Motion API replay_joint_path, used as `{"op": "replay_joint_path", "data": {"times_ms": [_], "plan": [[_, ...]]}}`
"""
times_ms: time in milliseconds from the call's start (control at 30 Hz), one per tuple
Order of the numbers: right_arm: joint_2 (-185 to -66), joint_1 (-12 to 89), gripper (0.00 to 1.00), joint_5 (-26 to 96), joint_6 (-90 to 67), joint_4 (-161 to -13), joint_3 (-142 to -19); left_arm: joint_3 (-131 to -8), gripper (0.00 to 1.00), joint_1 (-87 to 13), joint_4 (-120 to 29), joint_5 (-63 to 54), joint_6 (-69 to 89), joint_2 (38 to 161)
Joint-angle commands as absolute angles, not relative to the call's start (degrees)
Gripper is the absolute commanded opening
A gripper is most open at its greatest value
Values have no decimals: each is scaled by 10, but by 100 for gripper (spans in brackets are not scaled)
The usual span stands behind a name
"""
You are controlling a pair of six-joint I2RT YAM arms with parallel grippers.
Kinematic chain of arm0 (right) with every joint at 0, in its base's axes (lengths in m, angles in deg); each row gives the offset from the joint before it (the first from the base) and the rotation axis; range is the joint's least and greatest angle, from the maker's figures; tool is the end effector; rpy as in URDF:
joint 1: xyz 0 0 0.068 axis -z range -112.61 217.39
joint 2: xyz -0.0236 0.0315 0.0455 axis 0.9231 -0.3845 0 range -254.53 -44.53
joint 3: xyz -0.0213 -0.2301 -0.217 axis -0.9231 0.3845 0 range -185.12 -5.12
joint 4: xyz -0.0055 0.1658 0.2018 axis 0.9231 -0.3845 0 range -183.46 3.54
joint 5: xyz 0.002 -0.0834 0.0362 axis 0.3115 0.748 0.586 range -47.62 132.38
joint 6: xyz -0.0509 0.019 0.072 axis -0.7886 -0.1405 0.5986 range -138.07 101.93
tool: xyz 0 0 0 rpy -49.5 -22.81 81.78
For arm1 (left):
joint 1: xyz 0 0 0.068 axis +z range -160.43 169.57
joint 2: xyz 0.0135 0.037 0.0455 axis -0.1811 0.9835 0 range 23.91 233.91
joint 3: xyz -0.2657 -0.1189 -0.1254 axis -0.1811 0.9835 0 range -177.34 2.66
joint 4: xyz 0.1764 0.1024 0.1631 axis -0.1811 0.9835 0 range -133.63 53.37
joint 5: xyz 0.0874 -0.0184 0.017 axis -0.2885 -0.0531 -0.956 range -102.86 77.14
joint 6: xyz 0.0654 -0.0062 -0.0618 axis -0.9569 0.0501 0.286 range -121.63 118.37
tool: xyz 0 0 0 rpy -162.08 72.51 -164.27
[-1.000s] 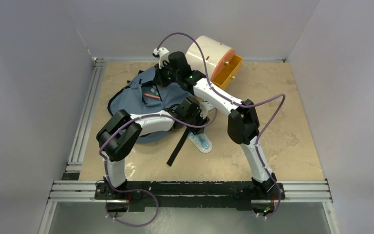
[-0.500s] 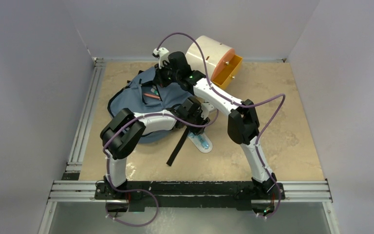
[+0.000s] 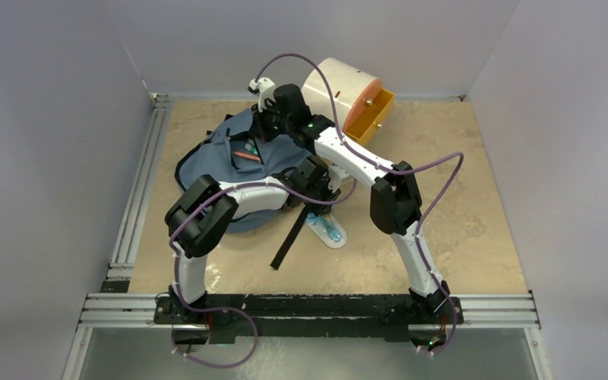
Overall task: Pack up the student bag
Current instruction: Pick up the stationery from the center of the board.
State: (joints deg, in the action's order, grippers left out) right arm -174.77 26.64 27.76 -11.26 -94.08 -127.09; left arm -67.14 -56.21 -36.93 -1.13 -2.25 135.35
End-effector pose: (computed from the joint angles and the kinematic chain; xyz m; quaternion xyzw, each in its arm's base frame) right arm 0.4541 0.4181 0.3324 -0.3043 0.7348 0.3339 0.5060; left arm 0.3072 -0.3392 0.1695 0.3996 0.8402 -0.2240 0.2900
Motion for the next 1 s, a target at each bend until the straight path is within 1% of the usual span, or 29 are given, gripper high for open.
{"op": "replay_joint_path", "data": {"times_ms": [0, 300, 500, 700, 833, 900, 967], "plan": [[-1731, 270, 0, 263, -117, -901, -1272, -695, 12, -564, -366, -4, -21, 1318], [-1733, 271, 0, 262, -112, -895, -1271, -689, 12, -563, -342, -7, -22, 1269], [-1731, 271, 0, 263, -111, -895, -1270, -655, 13, -565, -332, 35, -3, 1235], [-1726, 271, 0, 263, -105, -887, -1261, -553, 12, -568, -391, 63, 105, 1160], [-1721, 271, 0, 263, -103, -881, -1251, -485, 12, -568, -423, 78, 166, 1075], [-1719, 271, 0, 263, -103, -881, -1251, -457, 12, -567, -427, 73, 183, 1035], [-1717, 271, 0, 261, -100, -880, -1248, -439, 12, -565, -418, 44, 190, 1000]]}}
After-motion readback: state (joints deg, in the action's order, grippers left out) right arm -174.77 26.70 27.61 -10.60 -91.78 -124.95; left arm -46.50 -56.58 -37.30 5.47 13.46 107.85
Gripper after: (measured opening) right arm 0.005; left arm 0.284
